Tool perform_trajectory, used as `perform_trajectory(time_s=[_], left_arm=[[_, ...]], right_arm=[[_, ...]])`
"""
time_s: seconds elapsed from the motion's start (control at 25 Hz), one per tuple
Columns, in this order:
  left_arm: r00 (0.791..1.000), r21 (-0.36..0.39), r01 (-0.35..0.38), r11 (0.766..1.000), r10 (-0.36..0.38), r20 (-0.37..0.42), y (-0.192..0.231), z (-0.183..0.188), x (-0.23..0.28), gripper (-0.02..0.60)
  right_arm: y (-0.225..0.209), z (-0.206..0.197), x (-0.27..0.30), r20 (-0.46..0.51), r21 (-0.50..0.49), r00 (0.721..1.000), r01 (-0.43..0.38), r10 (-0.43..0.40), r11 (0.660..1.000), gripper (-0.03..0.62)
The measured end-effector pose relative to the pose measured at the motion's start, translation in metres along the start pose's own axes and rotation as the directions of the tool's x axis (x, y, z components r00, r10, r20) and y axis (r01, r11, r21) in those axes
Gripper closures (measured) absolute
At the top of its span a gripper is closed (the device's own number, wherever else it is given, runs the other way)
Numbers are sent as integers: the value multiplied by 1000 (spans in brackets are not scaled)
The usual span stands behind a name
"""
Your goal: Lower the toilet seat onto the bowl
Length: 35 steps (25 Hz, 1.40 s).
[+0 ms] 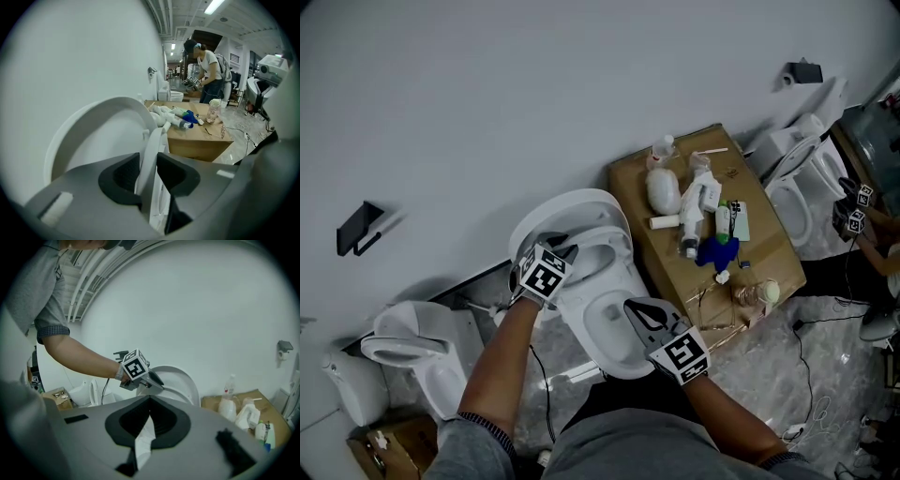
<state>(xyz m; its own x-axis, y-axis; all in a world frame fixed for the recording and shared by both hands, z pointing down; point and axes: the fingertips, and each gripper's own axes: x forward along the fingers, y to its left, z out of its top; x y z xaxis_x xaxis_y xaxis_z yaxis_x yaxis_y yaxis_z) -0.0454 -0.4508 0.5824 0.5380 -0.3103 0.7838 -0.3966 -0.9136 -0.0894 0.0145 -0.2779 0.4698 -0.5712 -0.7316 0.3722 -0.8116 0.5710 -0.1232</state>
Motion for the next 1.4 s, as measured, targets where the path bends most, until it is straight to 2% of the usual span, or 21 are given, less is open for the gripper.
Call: perform_trajectory(time_s=[0.64,1.4], left_arm=[[1000,47,-6,999,6,-1,-26,-1,-8,466],[999,126,45,991,-46,5,-105,-8,-26,471]], right_arm=[[14,-11,-16,-5,12,1000,25,-25,1000,589],[51,-28,-57,1,20,998,67,-67,998,589]])
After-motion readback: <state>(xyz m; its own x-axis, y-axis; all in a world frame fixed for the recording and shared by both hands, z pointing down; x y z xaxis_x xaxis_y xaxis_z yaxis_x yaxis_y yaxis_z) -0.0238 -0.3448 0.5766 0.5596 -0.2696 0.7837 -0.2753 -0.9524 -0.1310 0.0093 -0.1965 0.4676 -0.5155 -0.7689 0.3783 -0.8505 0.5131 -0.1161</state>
